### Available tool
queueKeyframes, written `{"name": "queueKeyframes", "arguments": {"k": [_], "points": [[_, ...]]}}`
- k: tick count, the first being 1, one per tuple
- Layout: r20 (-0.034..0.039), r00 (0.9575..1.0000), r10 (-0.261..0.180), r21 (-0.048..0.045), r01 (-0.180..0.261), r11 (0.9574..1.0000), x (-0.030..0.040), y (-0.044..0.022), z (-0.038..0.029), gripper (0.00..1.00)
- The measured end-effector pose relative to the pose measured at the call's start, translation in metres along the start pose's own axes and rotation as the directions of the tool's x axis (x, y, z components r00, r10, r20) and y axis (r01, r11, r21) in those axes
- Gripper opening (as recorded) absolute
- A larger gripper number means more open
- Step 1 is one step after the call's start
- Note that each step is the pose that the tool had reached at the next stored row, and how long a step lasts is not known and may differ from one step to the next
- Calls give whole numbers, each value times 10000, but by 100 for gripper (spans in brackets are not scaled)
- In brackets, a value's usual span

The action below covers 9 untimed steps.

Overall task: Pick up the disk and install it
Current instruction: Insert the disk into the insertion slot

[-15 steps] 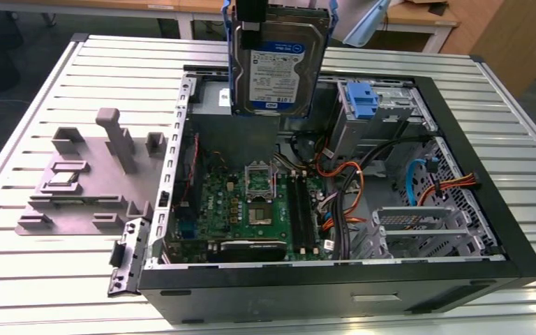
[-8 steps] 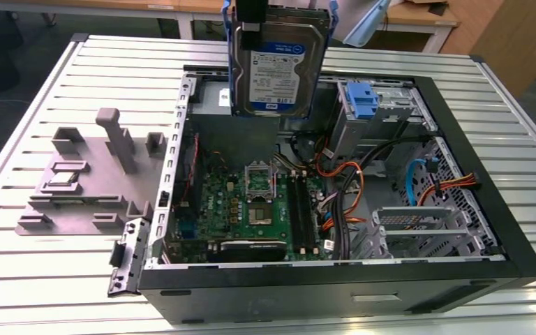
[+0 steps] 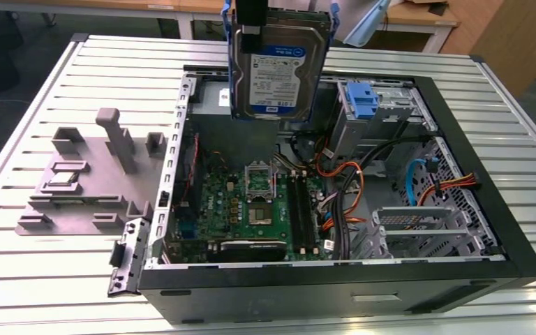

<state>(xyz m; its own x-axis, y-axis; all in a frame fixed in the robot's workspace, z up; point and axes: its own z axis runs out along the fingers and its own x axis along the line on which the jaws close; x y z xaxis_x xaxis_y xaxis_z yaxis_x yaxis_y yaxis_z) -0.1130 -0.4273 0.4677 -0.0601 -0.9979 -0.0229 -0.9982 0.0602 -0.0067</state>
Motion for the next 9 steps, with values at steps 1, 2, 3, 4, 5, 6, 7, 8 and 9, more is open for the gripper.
{"name": "queueKeyframes", "arguments": {"k": [1,2,3,4,5,6,7,8,9], "points": [[0,10000,0,0,0,10000,1,-1,0,36],[-1,10000,0,0,0,10000,1,-2,0,36],[-2,10000,-1,-1,1,10000,3,-2,-1,36],[-1,10000,-1,0,1,10000,5,-3,0,36],[0,10000,-2,0,2,10000,9,-4,0,36],[-1,10000,-1,0,1,10000,12,-6,-1,36],[-2,10000,0,-1,0,10000,15,-8,-1,36],[-1,10000,0,0,0,10000,19,-10,-1,36],[-2,10000,0,0,0,10000,23,-12,-1,36]]}}
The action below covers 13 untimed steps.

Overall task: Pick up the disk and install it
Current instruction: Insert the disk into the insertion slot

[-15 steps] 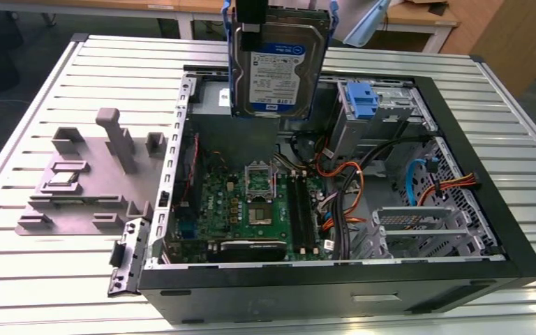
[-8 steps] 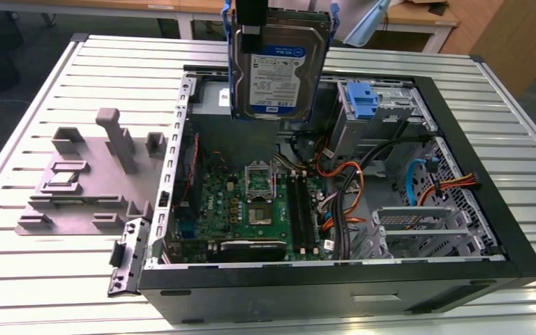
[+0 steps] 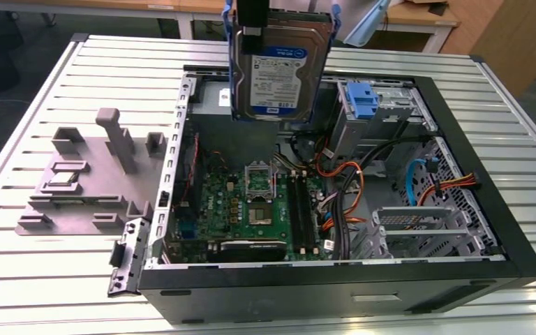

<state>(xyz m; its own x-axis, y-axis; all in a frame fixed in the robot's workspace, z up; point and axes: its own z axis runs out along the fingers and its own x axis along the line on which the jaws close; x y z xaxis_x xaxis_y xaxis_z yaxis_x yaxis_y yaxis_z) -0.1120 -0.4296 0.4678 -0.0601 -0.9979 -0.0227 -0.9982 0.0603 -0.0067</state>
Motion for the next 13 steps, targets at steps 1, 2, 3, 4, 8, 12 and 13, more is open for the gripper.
{"name": "queueKeyframes", "arguments": {"k": [1,2,3,4,8,12,13], "points": [[-1,10000,1,0,-1,10000,4,-2,0,36],[-2,10000,1,0,-1,10000,7,-4,0,36],[-4,10000,3,0,-3,10000,11,-5,0,36],[-7,10000,3,1,-3,10000,15,-8,0,36],[-28,10000,7,1,-7,10000,26,-10,-1,36],[-29,10000,6,2,-6,10000,27,-11,-1,36],[-30,10000,6,1,-6,10000,27,-15,-1,36]]}}
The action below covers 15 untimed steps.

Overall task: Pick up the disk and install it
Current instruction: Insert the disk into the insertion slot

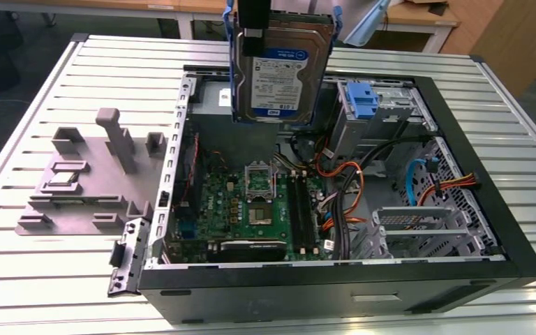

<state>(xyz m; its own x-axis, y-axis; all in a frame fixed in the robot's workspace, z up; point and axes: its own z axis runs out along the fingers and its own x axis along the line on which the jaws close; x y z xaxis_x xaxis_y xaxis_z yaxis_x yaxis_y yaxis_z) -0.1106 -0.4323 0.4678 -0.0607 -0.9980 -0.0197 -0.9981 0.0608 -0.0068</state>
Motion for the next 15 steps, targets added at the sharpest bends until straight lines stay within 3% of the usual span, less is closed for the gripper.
{"name": "queueKeyframes", "arguments": {"k": [5,11,15], "points": [[1,10000,0,0,0,10000,-6,-92,3,36],[0,10000,2,0,-2,10000,-4,-116,9,36],[0,10000,0,0,0,10000,72,-121,18,36]]}}
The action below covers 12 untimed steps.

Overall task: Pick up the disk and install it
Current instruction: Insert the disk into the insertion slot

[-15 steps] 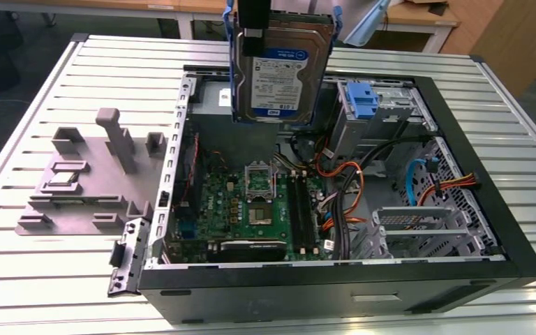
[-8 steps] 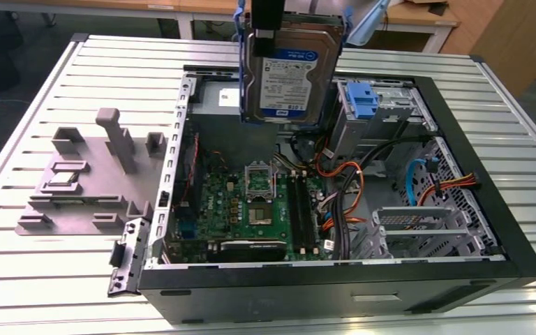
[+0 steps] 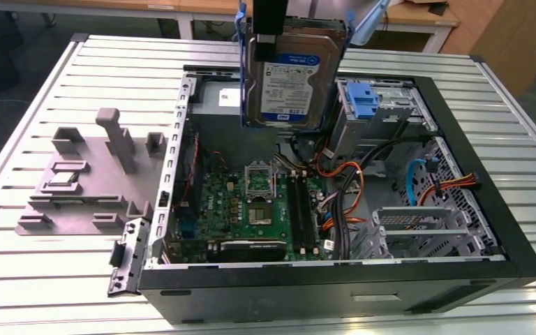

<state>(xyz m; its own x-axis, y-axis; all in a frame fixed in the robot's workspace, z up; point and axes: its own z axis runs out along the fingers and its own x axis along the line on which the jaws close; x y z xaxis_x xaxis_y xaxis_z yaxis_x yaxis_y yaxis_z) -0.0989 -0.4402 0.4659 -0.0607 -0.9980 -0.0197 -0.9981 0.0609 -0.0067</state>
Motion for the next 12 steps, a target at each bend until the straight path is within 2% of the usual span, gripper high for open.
{"name": "queueKeyframes", "arguments": {"k": [7,12], "points": [[-13,10000,0,1,0,10000,145,-8,7,36],[-56,10000,1,5,-1,10000,173,-12,12,36]]}}
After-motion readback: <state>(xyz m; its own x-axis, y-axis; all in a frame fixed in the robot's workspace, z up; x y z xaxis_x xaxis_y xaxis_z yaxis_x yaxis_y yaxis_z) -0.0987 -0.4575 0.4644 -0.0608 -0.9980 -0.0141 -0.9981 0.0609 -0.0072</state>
